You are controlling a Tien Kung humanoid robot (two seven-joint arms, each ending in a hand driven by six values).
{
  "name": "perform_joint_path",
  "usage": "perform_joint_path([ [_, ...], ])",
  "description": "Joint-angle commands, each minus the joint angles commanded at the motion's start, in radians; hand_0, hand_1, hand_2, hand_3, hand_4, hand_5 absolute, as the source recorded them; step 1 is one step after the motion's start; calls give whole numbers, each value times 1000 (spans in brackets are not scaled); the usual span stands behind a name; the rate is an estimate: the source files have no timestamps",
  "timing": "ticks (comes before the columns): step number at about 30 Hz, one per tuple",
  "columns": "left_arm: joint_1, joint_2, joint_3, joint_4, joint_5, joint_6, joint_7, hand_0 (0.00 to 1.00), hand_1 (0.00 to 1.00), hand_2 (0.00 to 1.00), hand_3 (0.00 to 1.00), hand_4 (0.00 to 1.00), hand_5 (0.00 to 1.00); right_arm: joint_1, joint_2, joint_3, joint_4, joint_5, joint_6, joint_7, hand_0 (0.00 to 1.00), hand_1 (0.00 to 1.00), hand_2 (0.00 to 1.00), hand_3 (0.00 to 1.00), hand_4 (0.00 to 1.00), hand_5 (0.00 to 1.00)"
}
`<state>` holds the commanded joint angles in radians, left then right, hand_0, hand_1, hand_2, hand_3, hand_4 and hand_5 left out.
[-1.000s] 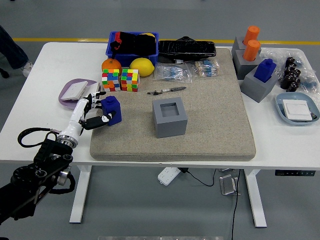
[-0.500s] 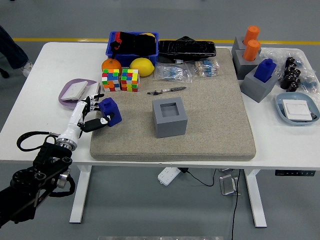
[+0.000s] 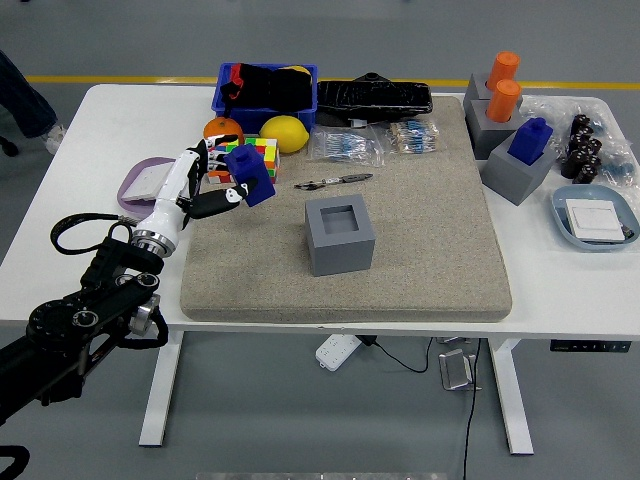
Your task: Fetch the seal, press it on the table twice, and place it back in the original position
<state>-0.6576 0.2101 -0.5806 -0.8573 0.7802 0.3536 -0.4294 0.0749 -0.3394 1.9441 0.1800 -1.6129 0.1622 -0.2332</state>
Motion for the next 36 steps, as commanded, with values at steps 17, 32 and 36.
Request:
perform_joint_path([
  [17, -99, -20, 137, -92, 17, -41, 73, 799, 462, 395, 789, 641, 2, 8, -8, -17, 0, 12, 0, 0, 798, 732, 748, 692, 840, 512],
  [32, -127, -59, 233, -47, 11, -15, 59, 800, 463, 393, 789, 642, 2, 10, -11, -29, 0, 9, 0, -1, 797, 732, 746, 692, 841, 511],
  [36, -133, -65, 239, -31, -1, -12, 54, 801, 463, 393, 789, 644, 2, 10, -12, -29, 0, 11, 0, 1, 797, 732, 745, 692, 841, 510],
])
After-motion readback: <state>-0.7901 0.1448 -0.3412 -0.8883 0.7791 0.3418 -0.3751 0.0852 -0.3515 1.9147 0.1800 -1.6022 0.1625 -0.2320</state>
